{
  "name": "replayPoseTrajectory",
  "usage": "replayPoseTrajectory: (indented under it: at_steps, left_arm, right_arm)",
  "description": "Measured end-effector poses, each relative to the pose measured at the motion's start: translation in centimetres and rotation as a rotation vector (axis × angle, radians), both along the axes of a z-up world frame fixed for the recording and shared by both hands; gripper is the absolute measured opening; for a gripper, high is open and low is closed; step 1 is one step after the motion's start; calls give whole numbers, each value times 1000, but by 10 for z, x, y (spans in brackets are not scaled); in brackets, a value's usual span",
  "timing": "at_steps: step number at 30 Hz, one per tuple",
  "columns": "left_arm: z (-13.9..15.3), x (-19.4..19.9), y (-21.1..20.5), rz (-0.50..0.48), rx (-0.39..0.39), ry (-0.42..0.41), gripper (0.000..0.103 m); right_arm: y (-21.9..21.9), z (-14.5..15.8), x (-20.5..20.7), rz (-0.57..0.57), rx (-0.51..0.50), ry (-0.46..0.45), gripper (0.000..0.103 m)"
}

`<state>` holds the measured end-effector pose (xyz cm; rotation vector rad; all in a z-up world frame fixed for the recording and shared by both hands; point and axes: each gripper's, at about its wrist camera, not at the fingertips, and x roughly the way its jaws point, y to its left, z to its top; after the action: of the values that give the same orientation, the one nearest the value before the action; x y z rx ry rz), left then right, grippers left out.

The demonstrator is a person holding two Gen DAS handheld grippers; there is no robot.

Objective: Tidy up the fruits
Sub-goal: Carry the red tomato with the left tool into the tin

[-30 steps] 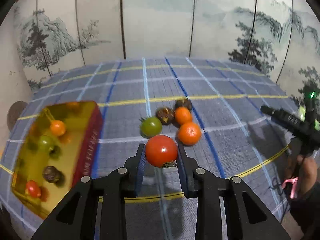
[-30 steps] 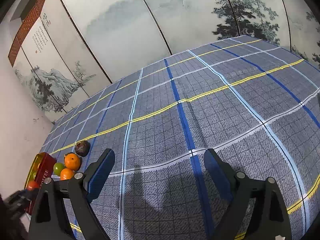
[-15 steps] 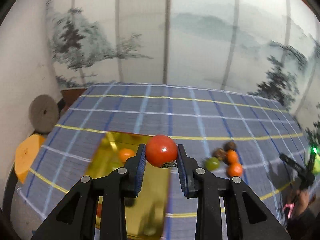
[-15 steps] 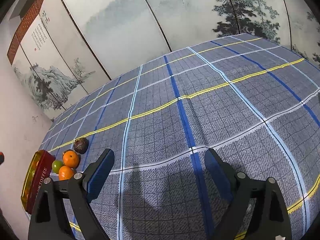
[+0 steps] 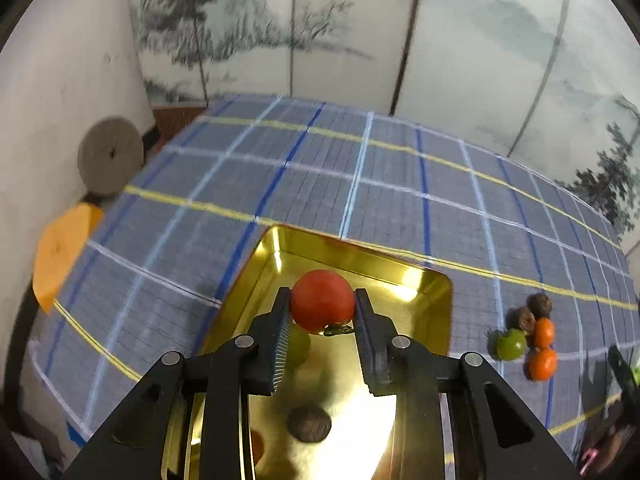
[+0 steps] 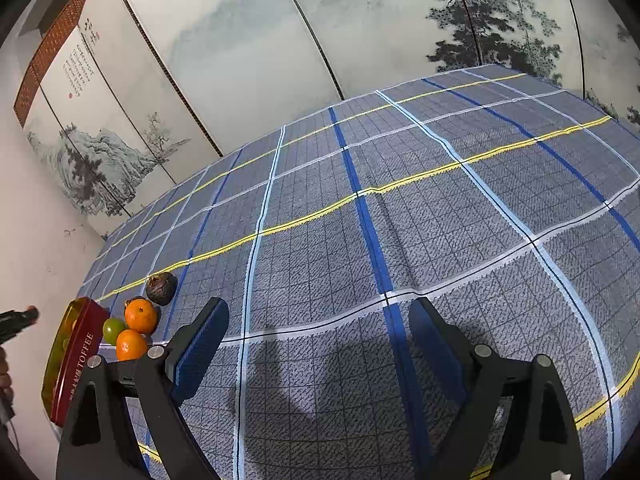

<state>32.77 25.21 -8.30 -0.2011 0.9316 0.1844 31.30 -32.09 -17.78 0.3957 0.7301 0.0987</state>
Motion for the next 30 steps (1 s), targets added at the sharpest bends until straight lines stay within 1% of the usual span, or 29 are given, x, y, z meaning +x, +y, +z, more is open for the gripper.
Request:
replayPoseTrajectory:
  at_steps: [2,8,11,14,18,24,30]
  left_arm:
    - [-11,12,1,22,-12,25,31]
    - [-35,42,2,64,15,70,31]
    - [-47,53,5,83,21,97,31]
    - [-58,61,6,98,47,124,31]
    - [-62,64,10,109,48,121,31]
    - [-67,73,14,126,54,139,31]
    - [-75,73,15,127,55,151,32]
  right_arm:
    - [0,0,0,0,-1,-1,90]
    - [0,0,0,0,0,-1,90]
    - [-1,1,0,-1,3,-5,90]
    - [0,1,0,0,5,-7,90]
    - [0,3,0,2,5,-9,90]
    - [0,2,0,4,4,-10,90]
    - [0,3,1,2,6,-9,90]
